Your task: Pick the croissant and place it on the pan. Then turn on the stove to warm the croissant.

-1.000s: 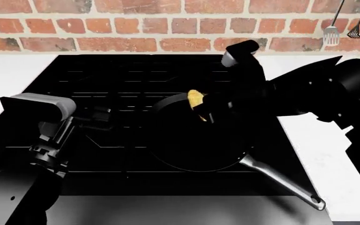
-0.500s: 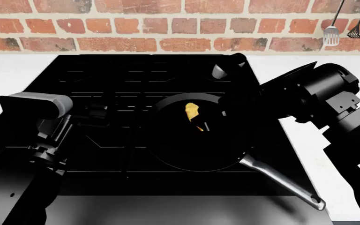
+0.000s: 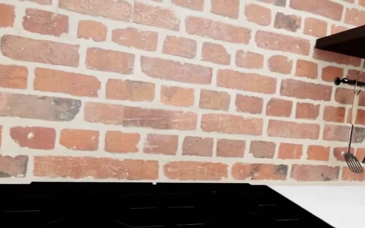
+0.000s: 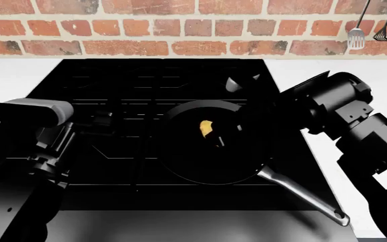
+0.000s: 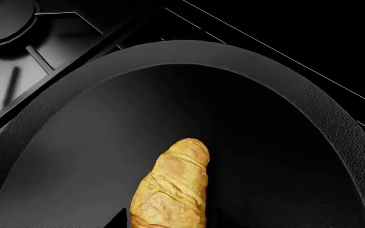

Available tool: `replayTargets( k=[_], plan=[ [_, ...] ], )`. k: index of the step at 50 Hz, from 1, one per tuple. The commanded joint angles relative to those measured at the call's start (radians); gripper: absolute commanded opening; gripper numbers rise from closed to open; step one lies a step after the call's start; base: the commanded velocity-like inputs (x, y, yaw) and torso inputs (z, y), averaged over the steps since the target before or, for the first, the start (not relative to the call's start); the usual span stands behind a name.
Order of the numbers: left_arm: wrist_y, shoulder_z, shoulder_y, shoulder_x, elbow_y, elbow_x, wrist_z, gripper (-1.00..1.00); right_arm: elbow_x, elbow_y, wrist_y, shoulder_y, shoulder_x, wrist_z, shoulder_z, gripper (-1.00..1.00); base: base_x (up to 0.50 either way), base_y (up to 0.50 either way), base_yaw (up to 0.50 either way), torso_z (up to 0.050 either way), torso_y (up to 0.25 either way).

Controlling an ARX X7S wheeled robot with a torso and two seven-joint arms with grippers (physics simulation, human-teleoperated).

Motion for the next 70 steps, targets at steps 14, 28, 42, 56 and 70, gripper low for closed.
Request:
replayTargets(
  k=[14,28,42,56,70],
  plan=[
    [-0.007,-0.001,0.002,-0.005,0.007,-0.024,-0.004,1.0,-0.013,0.0,-0.004,0.006,-0.005,0.001,-0.006,1.0,0.0,0.0,0.0,0.0,0.0],
    [-0.006,0.003,0.01,-0.008,0.012,-0.03,-0.003,1.0,0.043,-0.24,0.077,0.029,0.081,0.155,0.034,1.0,0.0,0.0,0.0,0.0,0.0],
    [-0.001,-0.006,0.016,-0.015,0.026,-0.046,-0.001,1.0,0.156,-0.497,0.124,-0.008,0.178,0.372,0.13,1.0,0.0,0.0,0.0,0.0,0.0],
    [0.045,0.002,0.06,-0.021,0.072,-0.037,0.028,1.0,0.396,-0.821,0.119,-0.106,0.31,0.691,0.297,1.0,0.0,0.0,0.0,0.0,0.0],
    [0.062,0.014,0.084,-0.017,0.094,-0.029,0.027,1.0,0.524,-1.093,0.019,-0.217,0.423,0.953,0.398,1.0,0.0,0.0,0.0,0.0,0.0]
  ],
)
